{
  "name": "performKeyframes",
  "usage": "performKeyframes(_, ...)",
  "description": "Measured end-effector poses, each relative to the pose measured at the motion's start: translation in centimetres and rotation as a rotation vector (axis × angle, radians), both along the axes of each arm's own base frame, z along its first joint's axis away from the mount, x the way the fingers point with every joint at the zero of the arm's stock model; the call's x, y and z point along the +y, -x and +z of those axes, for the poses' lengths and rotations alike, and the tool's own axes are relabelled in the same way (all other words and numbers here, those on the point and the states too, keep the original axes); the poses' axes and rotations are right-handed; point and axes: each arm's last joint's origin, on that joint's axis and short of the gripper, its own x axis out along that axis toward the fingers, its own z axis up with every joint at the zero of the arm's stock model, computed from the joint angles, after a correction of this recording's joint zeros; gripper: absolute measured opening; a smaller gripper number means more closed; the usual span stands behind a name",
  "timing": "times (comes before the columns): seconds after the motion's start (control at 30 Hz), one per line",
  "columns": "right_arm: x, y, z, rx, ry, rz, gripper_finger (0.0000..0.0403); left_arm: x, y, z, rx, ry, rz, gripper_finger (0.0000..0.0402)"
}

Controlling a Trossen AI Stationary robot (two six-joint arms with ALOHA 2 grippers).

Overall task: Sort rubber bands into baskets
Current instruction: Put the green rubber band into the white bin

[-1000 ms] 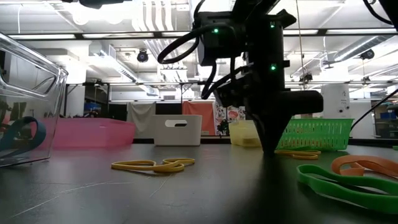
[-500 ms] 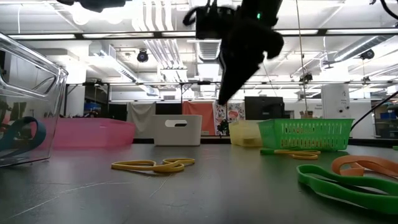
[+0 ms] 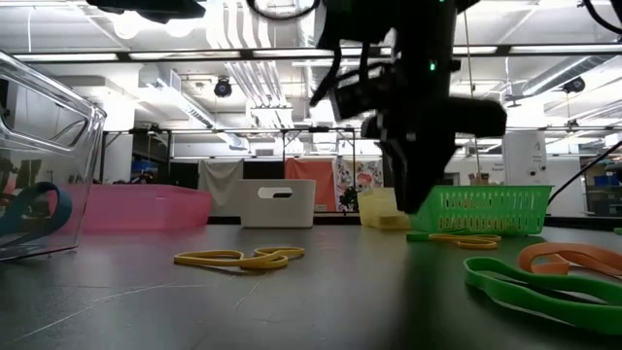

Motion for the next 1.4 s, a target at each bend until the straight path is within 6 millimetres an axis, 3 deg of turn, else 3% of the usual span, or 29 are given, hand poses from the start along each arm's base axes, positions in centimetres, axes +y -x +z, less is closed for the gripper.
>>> performKeyframes(0.2,-0.1,-0.3,-1.8,0.052,0.024,0.026,0.0139,-0.1,-0.1,-0.1,0.003,-0.007,-0.002,0.0162)
performKeyframes(0.37,-1.0,-0.6,-3.0,0.094,0.034,0.013,0.0156,0.0,-0.1,0.0,-0.003,-0.007,-0.003,0.0162)
performKeyframes(0.5,-1.5,-0.8,-3.3,0.108,0.012,0.023,0.0123,0.0,-0.1,0.0,-0.001,-0.007,-0.003,0.0162)
performKeyframes(0.67,-2.2,-0.9,-3.4,0.117,-0.037,0.032,0.0028,0.0,-0.1,0.0,-0.002,-0.007,-0.002,0.0162)
performKeyframes(0.8,-2.2,-0.9,-3.3,0.106,-0.042,0.028,0.0011,0.0,-0.1,0.0,-0.002,-0.006,-0.002,0.0162)
performKeyframes(0.93,-2.2,-1.1,-1.6,0.022,-0.053,-0.006,0.0009,0.0,-0.1,0.0,-0.001,-0.007,-0.002,0.0162)
performKeyframes(1.0,-2.2,-1.0,0.1,-0.058,-0.065,-0.015,0.0009,0.0,-0.1,0.0,-0.001,-0.008,-0.003,0.0162)
performKeyframes(1.2,-2.6,-1.7,4.2,-0.432,-0.067,0.019,0.0009,0.0,0.0,0.1,-0.009,-0.007,-0.003,0.0162)
performKeyframes(1.4,-6.3,-3.8,8.1,-0.842,0.098,0.051,0.0009,-0.1,-0.1,0.6,-0.057,-0.022,-0.015,0.0162)
